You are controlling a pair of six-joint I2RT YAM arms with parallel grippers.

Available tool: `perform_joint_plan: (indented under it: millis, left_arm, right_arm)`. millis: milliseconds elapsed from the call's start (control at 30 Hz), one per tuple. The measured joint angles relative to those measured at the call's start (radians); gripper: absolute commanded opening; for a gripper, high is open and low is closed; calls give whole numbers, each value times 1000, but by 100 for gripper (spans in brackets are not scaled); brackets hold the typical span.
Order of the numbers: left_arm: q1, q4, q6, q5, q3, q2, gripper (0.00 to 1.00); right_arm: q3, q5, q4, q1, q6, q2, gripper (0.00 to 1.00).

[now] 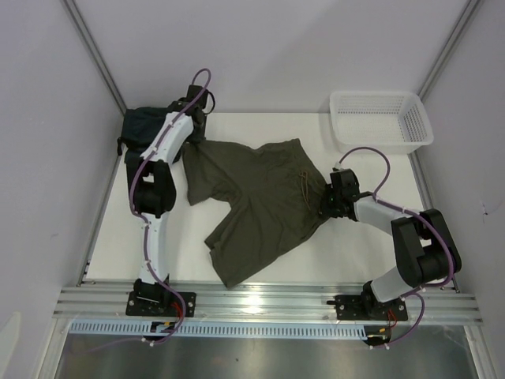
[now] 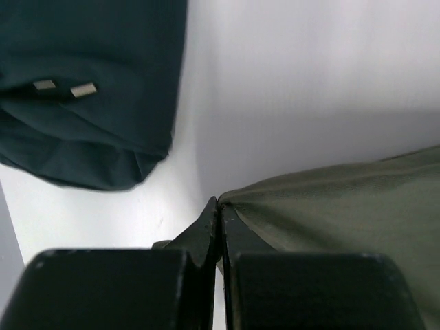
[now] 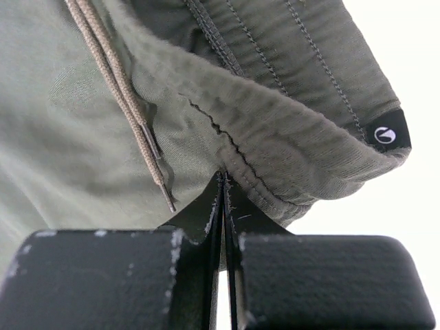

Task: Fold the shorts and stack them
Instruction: Flatten the shorts out

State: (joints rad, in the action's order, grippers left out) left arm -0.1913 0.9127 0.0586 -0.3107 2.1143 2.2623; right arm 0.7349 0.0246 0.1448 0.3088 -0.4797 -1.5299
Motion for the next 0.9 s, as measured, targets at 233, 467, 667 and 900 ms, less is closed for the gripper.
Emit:
perform_joint_plan:
  millis: [233, 467, 667, 900]
  left_arm:
    - [0, -43, -42, -13, 181, 71, 33]
    - [0, -27, -58, -52, 192, 105, 99]
    - [-7, -23, 1, -29, 81, 3, 99]
    - [-69, -239, 139, 174, -568, -535, 99]
  right_arm:
    - [-13, -6, -15, 20, -14, 4, 0]
    - [-34, -21, 14, 30, -18, 65, 0]
    - [-34, -21, 35, 30, -22, 145, 2]
    - [-32, 21, 46, 30, -19, 221, 2]
